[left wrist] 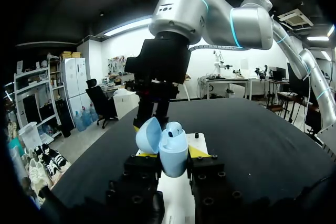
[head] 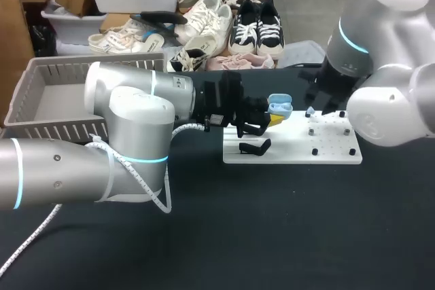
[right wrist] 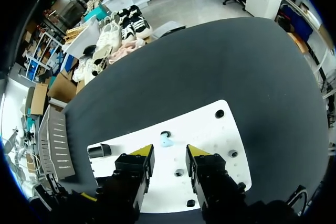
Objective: Pick up each earbud case from the left stands, insert the matching earbuds, close the lid, and place the case in the box.
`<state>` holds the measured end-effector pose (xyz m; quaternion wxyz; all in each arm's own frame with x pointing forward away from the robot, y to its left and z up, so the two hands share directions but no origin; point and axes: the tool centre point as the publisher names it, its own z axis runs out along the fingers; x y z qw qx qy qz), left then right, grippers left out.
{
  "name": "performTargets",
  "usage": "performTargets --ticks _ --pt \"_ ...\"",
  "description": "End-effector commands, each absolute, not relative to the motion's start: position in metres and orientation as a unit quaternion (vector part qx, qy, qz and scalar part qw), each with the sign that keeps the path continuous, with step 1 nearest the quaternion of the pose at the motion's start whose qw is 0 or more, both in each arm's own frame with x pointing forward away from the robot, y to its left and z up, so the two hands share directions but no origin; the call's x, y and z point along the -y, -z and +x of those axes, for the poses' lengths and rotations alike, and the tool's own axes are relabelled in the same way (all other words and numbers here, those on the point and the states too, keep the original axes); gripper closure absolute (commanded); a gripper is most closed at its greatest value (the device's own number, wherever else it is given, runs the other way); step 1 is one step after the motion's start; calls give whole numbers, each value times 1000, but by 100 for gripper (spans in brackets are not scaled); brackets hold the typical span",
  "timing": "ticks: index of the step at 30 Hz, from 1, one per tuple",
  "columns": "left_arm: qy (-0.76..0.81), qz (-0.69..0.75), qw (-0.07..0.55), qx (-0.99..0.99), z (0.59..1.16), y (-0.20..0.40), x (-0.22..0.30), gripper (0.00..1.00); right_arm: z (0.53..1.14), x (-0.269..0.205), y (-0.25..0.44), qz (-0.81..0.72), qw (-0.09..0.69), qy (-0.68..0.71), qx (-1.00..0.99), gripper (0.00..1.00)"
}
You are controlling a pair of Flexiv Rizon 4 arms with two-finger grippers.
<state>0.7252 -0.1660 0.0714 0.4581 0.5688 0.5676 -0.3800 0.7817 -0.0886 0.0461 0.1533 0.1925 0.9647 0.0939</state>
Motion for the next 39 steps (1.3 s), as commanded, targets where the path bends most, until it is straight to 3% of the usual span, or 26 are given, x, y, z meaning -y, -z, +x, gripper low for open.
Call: performTargets --ticks 1,39 --pt "379 567 461 -568 724 -71 166 100 777 85 -45 209 158 -88 -961 64" --pt "379 567 461 -568 724 -71 166 100 790 78 -28 222 135 -103 -960 68"
